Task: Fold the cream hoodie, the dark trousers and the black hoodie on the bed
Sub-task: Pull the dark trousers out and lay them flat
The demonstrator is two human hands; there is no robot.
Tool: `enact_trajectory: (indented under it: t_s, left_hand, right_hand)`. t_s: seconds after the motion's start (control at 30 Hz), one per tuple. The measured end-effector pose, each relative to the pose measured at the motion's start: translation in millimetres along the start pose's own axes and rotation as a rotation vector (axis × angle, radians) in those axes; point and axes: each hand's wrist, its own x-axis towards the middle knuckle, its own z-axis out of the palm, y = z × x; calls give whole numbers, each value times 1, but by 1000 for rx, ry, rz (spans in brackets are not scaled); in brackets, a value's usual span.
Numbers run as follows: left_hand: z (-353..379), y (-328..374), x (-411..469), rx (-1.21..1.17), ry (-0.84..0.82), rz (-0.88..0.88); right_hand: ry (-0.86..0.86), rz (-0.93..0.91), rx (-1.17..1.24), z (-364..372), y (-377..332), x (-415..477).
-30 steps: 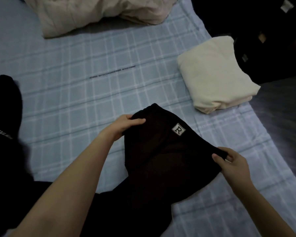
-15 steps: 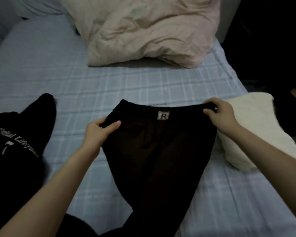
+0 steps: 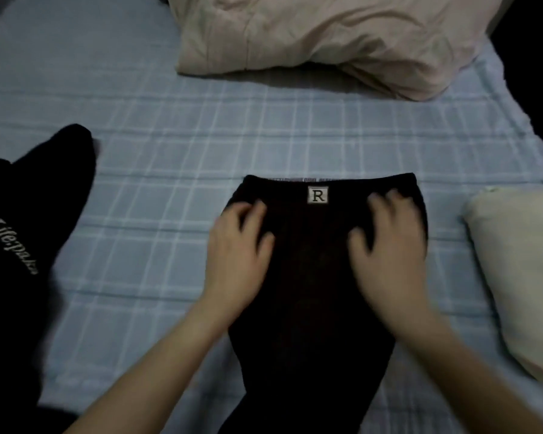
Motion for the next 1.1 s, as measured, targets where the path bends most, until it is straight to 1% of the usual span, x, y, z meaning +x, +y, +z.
enact_trajectory:
  t_s: [0.03,0.07,0.13,0.17,0.2,0.27,0.33,0.63,0.77,0.83,0.9,0.93,0.97,1.03,1.07,1.1]
  left_hand:
    - [7,10,-17,58,-43,154]
    - [15,15,-31,114,-126,227]
    - [32,13,-44,234,-329,212]
    - [41,7,-44,279,-393,187]
    - [50,1,-43,307,-416,173]
    - [65,-5,-41,330,-431,168]
    - [76,-7,-42,344,-411,181]
    - [74,-3,-39,367,-429,167]
    - [76,-5,-44,359,-402,181]
    - [74,-6,-42,345,-352,197]
    - [62,-6,-42,314,-401,203]
    - [54,-6,-46,268,-442,210]
    - [44,-6,-53,170,-486,206]
    - [11,-8,-83,-116,-588,128]
    - [-9,-13,-107,-266,-610,96]
    - [-31,-18,-134,-391,-609,72]
  right_hand:
    - [-45,-3,-14,6,-11,-31]
    - [-121,-4,-59,13,-15,-56]
    - [-286,29,-130,28,0,-87]
    - [-311,40,-119,34,16,-93]
    - [-304,40,-100,40,30,-94]
    - [-279,18,-84,50,47,-94]
    - [-258,1,-89,60,53,-97]
    - [-213,-15,-99,62,53,-98]
    - [-161,-14,-96,66,56,-100]
    - [-134,-28,-114,67,55,-101]
    - [-177,-45,-142,61,50,-97]
    - [-231,-39,-157,54,46,-97]
    - [-287,-28,-166,45,41,-97]
    - [-376,31,-96,19,31,-108]
    - [-362,83,-30,3,23,-125]
    - [-311,127,15,-12,13,-149]
